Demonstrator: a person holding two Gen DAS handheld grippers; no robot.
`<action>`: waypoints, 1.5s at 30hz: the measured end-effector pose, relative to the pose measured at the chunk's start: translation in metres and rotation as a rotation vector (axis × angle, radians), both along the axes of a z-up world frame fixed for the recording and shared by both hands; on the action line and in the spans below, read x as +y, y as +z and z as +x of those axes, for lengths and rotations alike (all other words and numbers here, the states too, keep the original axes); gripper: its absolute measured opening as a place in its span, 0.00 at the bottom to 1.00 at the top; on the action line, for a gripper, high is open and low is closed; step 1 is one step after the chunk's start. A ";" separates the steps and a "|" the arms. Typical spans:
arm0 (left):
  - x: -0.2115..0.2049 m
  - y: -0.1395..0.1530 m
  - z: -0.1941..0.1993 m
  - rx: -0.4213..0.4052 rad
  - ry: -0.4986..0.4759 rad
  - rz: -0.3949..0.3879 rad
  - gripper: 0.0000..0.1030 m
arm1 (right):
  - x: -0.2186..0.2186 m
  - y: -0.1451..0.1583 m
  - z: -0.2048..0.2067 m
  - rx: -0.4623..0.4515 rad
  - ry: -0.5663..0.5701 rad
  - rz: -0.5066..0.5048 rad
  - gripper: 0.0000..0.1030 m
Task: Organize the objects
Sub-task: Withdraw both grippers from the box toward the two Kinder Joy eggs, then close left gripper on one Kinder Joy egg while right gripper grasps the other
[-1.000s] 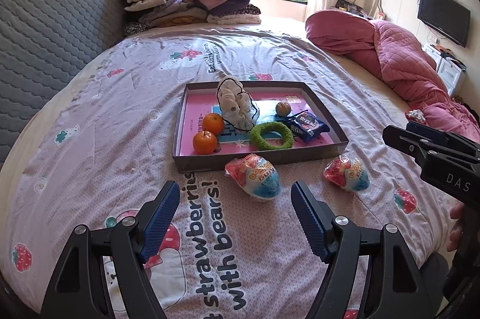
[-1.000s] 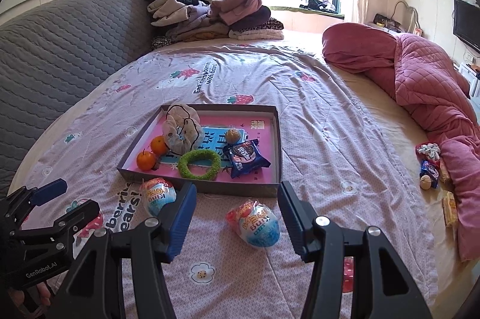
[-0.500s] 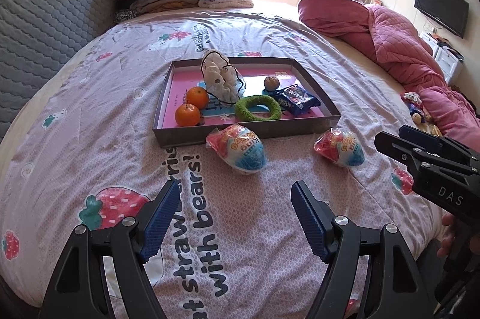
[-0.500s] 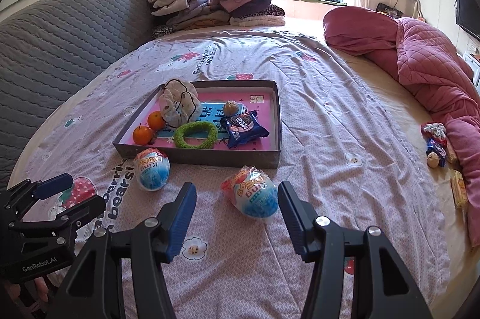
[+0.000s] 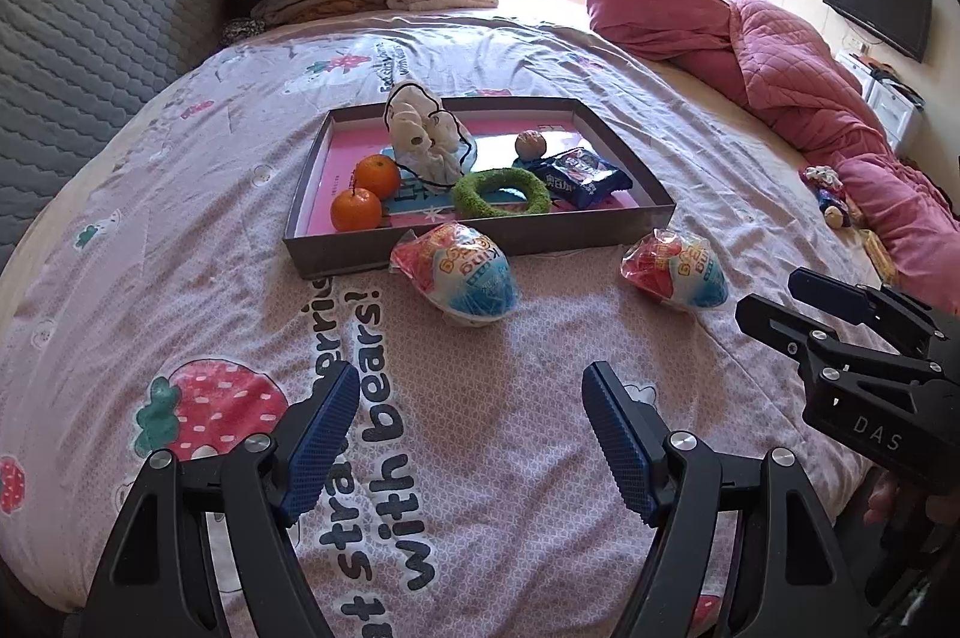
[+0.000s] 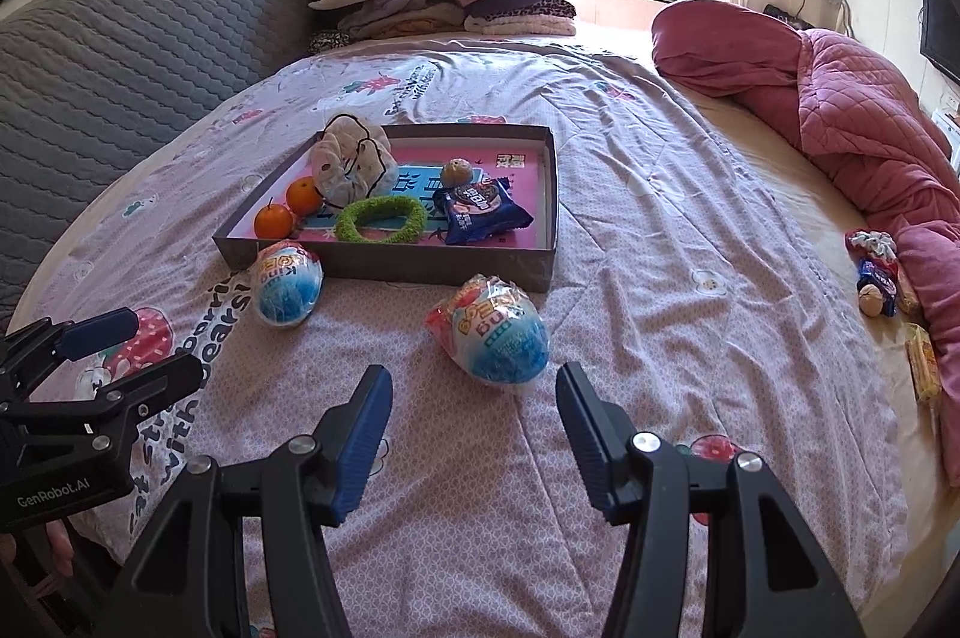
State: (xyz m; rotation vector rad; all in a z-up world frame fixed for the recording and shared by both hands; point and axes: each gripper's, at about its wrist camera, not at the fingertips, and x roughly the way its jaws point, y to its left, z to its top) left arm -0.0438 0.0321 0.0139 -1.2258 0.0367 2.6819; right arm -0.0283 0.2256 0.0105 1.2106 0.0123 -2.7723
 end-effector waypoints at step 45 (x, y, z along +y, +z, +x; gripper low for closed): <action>0.006 -0.075 -0.121 -0.081 0.160 0.005 0.59 | 0.007 -0.071 -0.093 -0.053 0.052 -0.069 0.51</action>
